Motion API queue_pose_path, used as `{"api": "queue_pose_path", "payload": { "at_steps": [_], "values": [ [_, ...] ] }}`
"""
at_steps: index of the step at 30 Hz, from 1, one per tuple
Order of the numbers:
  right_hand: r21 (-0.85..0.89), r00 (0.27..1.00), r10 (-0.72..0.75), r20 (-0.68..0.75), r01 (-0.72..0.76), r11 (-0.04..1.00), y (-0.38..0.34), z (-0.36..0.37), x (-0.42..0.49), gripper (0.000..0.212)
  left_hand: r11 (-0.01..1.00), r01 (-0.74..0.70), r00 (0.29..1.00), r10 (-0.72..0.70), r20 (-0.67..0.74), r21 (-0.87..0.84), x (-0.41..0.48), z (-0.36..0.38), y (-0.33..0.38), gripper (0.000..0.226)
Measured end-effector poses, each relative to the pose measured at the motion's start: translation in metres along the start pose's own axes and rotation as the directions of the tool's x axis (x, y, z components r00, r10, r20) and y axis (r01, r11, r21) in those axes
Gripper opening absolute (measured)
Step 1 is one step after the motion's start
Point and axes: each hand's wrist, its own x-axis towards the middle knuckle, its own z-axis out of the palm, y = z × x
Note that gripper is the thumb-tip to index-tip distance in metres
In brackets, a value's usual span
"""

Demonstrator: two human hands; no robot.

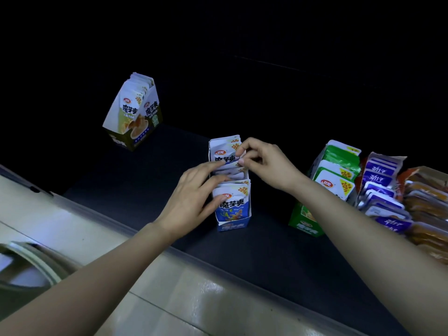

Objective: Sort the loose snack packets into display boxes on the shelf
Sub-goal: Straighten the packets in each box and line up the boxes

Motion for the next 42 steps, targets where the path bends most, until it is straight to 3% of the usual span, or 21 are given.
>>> {"api": "queue_pose_path", "payload": {
  "at_steps": [4, 8, 13, 17, 21, 26, 31, 34, 38, 40, 42],
  "values": [
    [-0.006, 0.998, -0.055, -0.033, 0.054, 0.999, -0.001, 0.002, -0.003, 0.004, 1.0, 0.013, 1.0, -0.013, 0.023, -0.025, -0.001, 0.001, -0.001, 0.039],
    [0.044, 0.997, -0.046, 0.063, 0.043, 0.998, -0.001, -0.005, -0.01, 0.024, 1.0, 0.023, 0.999, -0.022, 0.046, -0.021, -0.001, 0.001, -0.003, 0.042],
    [-0.125, 0.984, -0.152, 0.097, 0.164, 0.979, 0.008, -0.008, -0.009, 0.023, 0.997, 0.028, 0.998, -0.024, 0.054, -0.074, -0.002, 0.003, -0.004, 0.04],
    [-0.246, 0.979, -0.15, 0.14, 0.181, 0.952, 0.013, -0.004, 0.0, 0.027, 0.993, 0.027, 0.998, -0.019, 0.068, -0.114, -0.003, 0.005, -0.005, 0.04],
    [-0.297, 0.986, -0.137, 0.093, 0.159, 0.942, 0.009, 0.005, 0.008, 0.008, 0.988, 0.054, 0.996, -0.042, 0.082, -0.145, -0.004, 0.004, -0.005, 0.041],
    [-0.043, 0.997, -0.072, -0.042, 0.07, 0.997, 0.006, 0.0, 0.006, 0.008, 0.986, 0.059, 0.996, -0.046, 0.082, -0.156, -0.003, 0.002, -0.004, 0.04],
    [0.091, 0.99, -0.027, -0.141, 0.04, 0.995, -0.002, -0.007, 0.0, 0.006, 0.985, 0.062, 0.995, -0.049, 0.083, -0.163, -0.002, 0.002, -0.003, 0.042],
    [0.371, 0.972, 0.104, -0.213, -0.018, 0.929, -0.012, -0.018, 0.0, 0.01, 0.982, 0.074, 0.995, -0.06, 0.085, -0.173, -0.001, 0.003, -0.006, 0.045],
    [0.597, 0.959, 0.176, -0.224, -0.008, 0.803, -0.02, -0.026, 0.0, 0.01, 0.983, 0.05, 0.997, -0.039, 0.069, -0.175, 0.0, 0.003, -0.005, 0.042],
    [0.655, 0.953, 0.202, -0.226, -0.005, 0.756, -0.023, -0.031, 0.0, 0.018, 0.983, 0.046, 0.997, -0.034, 0.066, -0.18, 0.0, 0.003, -0.005, 0.041],
    [0.616, 0.956, 0.197, -0.217, -0.022, 0.788, -0.024, -0.038, 0.001, 0.03, 0.982, 0.051, 0.997, -0.04, 0.062, -0.18, 0.001, 0.002, -0.005, 0.039]
  ]
}}
